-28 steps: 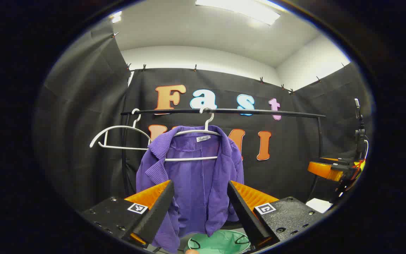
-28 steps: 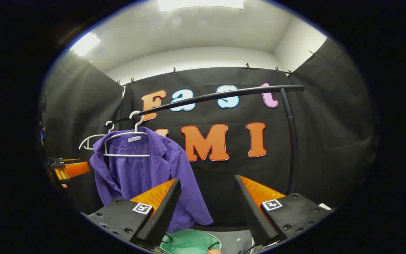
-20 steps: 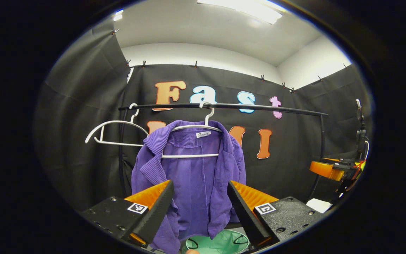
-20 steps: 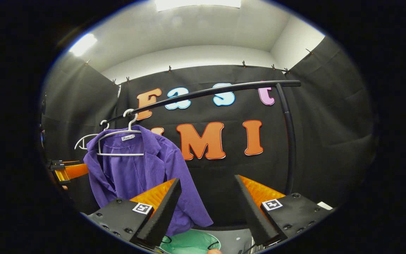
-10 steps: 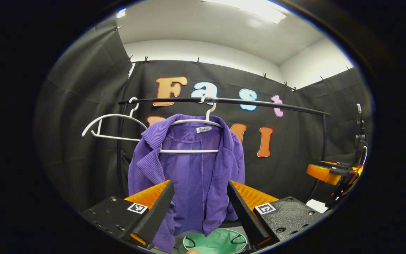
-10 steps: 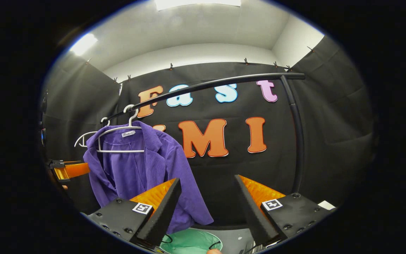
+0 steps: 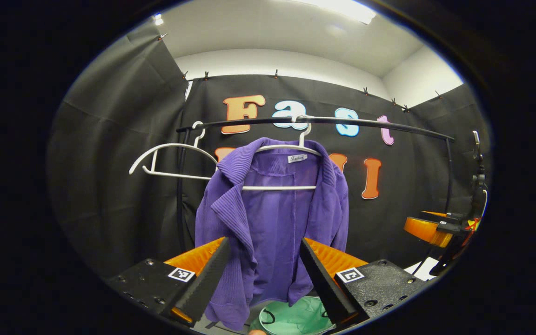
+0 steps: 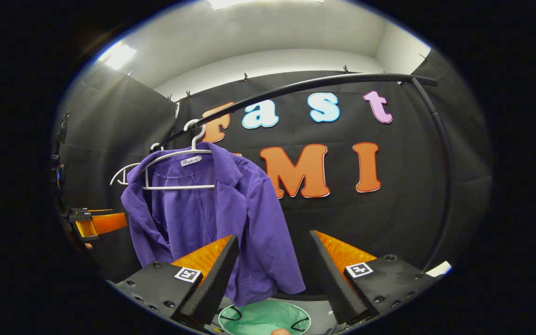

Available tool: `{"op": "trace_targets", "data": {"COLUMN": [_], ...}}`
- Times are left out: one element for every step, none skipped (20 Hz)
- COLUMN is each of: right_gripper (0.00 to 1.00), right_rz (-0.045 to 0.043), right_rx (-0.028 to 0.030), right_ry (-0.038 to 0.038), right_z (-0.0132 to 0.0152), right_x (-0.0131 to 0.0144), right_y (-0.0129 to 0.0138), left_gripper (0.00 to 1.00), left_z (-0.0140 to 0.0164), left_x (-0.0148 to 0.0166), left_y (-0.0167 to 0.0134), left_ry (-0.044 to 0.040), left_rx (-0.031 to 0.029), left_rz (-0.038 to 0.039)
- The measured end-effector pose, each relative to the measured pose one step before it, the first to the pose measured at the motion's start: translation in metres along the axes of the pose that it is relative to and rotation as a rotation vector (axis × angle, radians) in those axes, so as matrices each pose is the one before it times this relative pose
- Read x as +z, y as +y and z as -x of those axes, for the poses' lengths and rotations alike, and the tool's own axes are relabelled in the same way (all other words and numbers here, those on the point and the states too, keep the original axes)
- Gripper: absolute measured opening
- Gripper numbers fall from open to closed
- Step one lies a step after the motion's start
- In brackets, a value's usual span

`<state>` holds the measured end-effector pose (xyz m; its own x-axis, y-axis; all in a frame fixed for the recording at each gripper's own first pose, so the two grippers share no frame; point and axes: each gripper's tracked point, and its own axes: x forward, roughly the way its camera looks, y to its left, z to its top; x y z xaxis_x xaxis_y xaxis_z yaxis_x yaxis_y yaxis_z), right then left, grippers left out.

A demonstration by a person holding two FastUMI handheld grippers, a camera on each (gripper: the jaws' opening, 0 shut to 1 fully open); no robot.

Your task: Grasp the clothes on the hanger with both hands and then place them into the laundry hamper below.

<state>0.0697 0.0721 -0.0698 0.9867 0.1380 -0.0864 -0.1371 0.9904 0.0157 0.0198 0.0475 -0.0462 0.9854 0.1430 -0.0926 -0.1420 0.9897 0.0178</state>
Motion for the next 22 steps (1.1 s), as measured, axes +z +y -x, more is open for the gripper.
{"op": "trace_targets", "data": {"right_gripper": [0.97,0.89,0.89,0.89,0.91,0.92,0.93,0.95,0.96,0.97,0.99,1.00,1.00,0.89,0.89,0.89,0.89,0.89,0.89,0.98,1.00,1.00], "right_rz": [-0.00217,-0.00069,-0.00040,-0.00007,0.00006,0.00070,0.00094,0.00112,0.00194,0.00129,0.00003,0.00056,0.00074,0.00033,-0.00065,-0.00131,-0.00168,-0.00297,-0.00241,-0.00128,-0.00016,0.00270], "right_rx": [0.01547,0.01389,0.01459,0.01569,0.01517,0.01278,0.00957,0.00680,0.00853,0.00499,0.00405,0.00172,-0.00166,-0.00237,-0.00297,-0.00464,-0.00606,-0.00580,-0.00205,0.00121,0.00383,0.00206], "right_ry": [0.00797,0.00818,0.00937,0.00871,0.00750,0.00649,0.00558,0.00569,0.00324,0.00237,-0.00019,-0.00203,-0.00291,-0.00353,-0.00258,-0.00072,0.00284,0.00649,0.00982,0.00635,0.00312,0.00144], "right_z": [-0.00810,-0.00819,-0.00694,-0.00772,-0.00738,-0.00695,-0.00637,-0.00713,-0.00659,-0.00816,-0.00795,-0.00836,-0.00774,-0.00919,-0.00832,-0.00755,-0.00854,-0.00822,-0.00688,-0.00738,-0.00669,-0.00588], "right_x": [-0.00500,-0.00464,-0.00550,-0.00437,-0.00411,-0.00389,-0.00295,-0.00308,-0.00237,-0.00257,-0.00153,-0.00126,-0.00128,-0.00092,-0.00118,-0.00199,-0.00194,-0.00314,-0.00259,-0.00195,-0.00193,-0.00159], "right_y": [0.00820,0.00762,0.00762,0.00779,0.00789,0.00668,0.00508,0.00440,0.00366,0.00302,0.00321,0.00244,0.00198,0.00139,0.00122,0.00027,-0.00026,0.00003,0.00098,0.00167,0.00221,0.00205], "left_gripper": [0.92,0.92,0.92,0.92,0.95,0.95,0.95,0.95,0.95,0.95,0.95,0.92,0.92,0.99,0.95,0.92,0.89,0.82,0.86,0.83,0.82,0.78], "left_z": [-0.00243,-0.00390,-0.00439,-0.00420,-0.00414,-0.00443,-0.00453,-0.00469,-0.00458,-0.00426,-0.00441,-0.00376,-0.00018,-0.00479,-0.00557,-0.00598,-0.00407,-0.00261,-0.00405,-0.00338,-0.00340,-0.00248], "left_x": [-0.00335,-0.00425,-0.00328,-0.00326,-0.00177,-0.00121,-0.00128,-0.00142,-0.00083,-0.00073,0.00012,0.00133,0.00144,0.00040,0.00050,0.00053,-0.00035,-0.00157,-0.00130,-0.00068,0.00049,0.00049], "left_y": [0.00189,0.00261,0.00321,0.00188,0.00314,0.00327,0.00288,0.00220,0.00128,0.00170,0.00170,0.00272,0.00056,0.00062,0.00089,-0.00079,-0.00153,0.00069,-0.00040,0.00031,-0.00061,-0.00082], "left_ry": [0.00800,0.00984,0.00930,0.00742,0.00458,0.00098,0.00117,0.00253,0.00236,0.00168,-0.00108,-0.00605,-0.00669,-0.00573,-0.00537,-0.00572,0.00019,0.00498,0.00538,0.00279,-0.00014,-0.00721], "left_rx": [0.00528,0.00610,0.01005,0.01016,0.01045,0.01415,0.01218,0.00808,0.00418,0.00605,0.00553,0.01064,0.01053,0.00536,0.00484,-0.00130,-0.00153,0.00385,0.00311,0.00309,-0.00233,-0.00478], "left_rz": [0.00066,-0.00163,-0.00245,-0.00297,-0.00290,-0.00211,-0.00071,0.00336,0.00615,0.00715,0.00315,-0.00318,-0.00883,-0.01035,-0.01029,-0.00577,-0.00253,0.00058,0.00402,0.00326,-0.00104,0.00287]}}
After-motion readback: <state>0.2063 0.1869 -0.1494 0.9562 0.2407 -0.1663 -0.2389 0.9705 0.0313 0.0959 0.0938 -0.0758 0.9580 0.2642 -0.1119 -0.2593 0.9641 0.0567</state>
